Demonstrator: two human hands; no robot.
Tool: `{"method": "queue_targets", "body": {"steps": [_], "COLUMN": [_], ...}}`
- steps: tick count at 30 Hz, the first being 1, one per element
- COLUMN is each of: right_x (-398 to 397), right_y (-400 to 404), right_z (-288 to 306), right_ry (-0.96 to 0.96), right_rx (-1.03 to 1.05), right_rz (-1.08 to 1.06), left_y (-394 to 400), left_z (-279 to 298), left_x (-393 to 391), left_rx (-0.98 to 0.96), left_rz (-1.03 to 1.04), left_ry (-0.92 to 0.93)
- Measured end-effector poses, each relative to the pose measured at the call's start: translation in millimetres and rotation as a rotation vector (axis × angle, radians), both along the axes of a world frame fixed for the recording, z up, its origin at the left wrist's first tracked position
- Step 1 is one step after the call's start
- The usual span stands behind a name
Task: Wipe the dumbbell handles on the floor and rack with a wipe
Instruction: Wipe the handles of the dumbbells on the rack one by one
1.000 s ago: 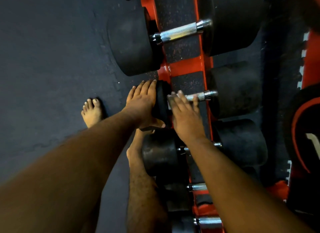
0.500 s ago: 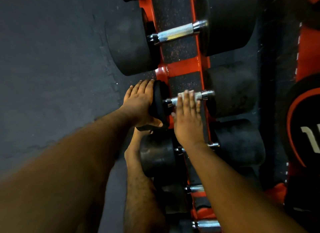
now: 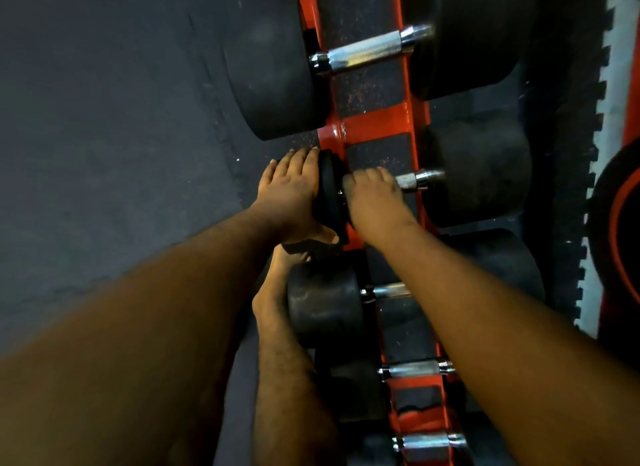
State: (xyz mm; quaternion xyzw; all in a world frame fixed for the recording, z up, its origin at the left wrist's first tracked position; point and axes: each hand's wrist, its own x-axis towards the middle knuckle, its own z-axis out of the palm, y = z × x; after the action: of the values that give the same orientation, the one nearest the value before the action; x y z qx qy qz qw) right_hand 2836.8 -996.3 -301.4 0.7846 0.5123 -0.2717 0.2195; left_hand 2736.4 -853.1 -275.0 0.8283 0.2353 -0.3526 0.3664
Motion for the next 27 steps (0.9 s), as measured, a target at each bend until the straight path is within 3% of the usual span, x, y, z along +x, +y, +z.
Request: {"method": "queue_targets", "body": {"steps": [4, 8, 15, 21, 27], "right_x": [2.6, -7.7, 35.6, 8.6, 3.2], "right_y": [-1.2, -65.6, -11.5, -44.1, 17.6], "right_z": [3.1, 21.9, 3.4, 19.8, -0.8], "right_ry": [0.041, -0.096, -0.006, -0.224, 0.056], "right_rx": [0.019, 0.053, -0.076, -0.086, -0.041], "right_rz": [-0.069, 0.003, -0.106, -0.093, -0.071], "left_y": [2.5, 0.1, 3.0, 1.4, 2.5], "left_z": [2.6, -0.9, -0.7, -3.7, -1.1], "left_x": [0.9, -3.4, -0.4, -2.3, -1.8], "left_rx": [-0.018, -0.017, -0.036, -0.026, -0.029], "left_rz": [0.004, 0.014, 0.001, 0.003, 0.007], "left_ry": [0.003, -0.021, -0.004, -0.020, -0.037]}}
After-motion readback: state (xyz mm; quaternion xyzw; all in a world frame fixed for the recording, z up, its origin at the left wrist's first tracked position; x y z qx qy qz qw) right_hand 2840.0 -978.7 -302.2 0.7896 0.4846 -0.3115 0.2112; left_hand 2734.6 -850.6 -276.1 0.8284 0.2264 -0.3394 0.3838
